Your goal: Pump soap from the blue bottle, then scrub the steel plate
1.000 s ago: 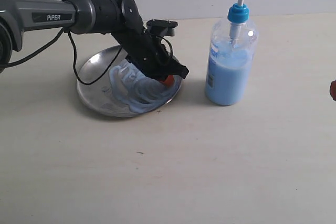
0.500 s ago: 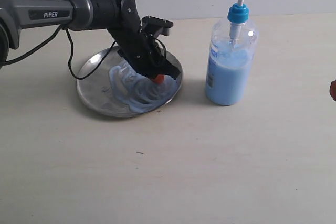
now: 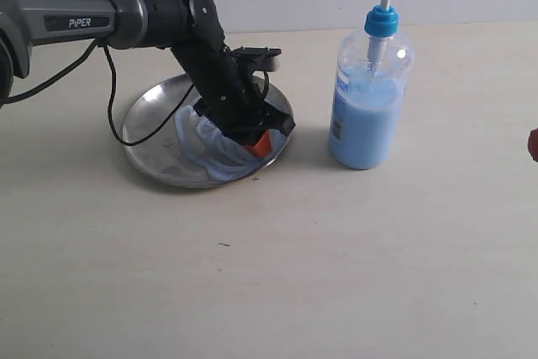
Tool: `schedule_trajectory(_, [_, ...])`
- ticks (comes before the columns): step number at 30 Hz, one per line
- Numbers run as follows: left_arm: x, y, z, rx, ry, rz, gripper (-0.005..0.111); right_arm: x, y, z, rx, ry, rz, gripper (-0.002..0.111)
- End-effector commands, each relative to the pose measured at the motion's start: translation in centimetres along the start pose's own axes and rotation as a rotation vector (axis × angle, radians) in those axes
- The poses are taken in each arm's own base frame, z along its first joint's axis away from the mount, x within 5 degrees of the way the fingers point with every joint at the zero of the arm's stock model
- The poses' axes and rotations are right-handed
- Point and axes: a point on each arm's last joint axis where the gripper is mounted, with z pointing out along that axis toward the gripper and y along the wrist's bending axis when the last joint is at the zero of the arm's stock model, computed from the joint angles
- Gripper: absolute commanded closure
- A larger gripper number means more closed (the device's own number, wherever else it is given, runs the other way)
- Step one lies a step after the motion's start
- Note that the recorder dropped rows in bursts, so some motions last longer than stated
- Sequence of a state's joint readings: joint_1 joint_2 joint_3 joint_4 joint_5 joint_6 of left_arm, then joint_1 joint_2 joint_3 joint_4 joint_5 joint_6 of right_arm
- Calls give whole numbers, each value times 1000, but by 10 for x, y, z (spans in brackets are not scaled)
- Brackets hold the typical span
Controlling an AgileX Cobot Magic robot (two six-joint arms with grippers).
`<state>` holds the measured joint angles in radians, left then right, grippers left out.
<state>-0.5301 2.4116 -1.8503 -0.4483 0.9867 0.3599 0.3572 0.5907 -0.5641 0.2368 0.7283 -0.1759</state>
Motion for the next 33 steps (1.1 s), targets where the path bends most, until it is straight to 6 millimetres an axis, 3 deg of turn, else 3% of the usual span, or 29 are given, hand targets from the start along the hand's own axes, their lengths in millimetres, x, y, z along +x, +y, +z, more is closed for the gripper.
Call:
schedule_trajectory(1, [-1,5,10,-33,-38,9,107,-1,0,-1,6,-18,-10,108])
schedule_trajectory(6, [-11,12,-18,-68,-151,-30,107,-2,-1,-1,10,-39,-10,108])
schedule_trajectory(12, [-16,18,-78,-124,-265,-116,107,-5,-1,-1,16,-66,-28,108])
schedule_trajectory(18, [-9,15,-139,-165,-309,-140,107,-7,-2,-2,22,-90,-54,108])
schedule_trajectory(23, [10,14,-173,-168,-320,-176,107,-3,-4,5,34,-116,-49,108])
schedule_trajectory(28, [37,11,-195,-181,-329,-199,107,-2,-4,6,39,-127,-48,108])
schedule_trajectory(33, [79,-5,-222,-221,-392,-190,107,-2,-5,6,44,-134,-52,108])
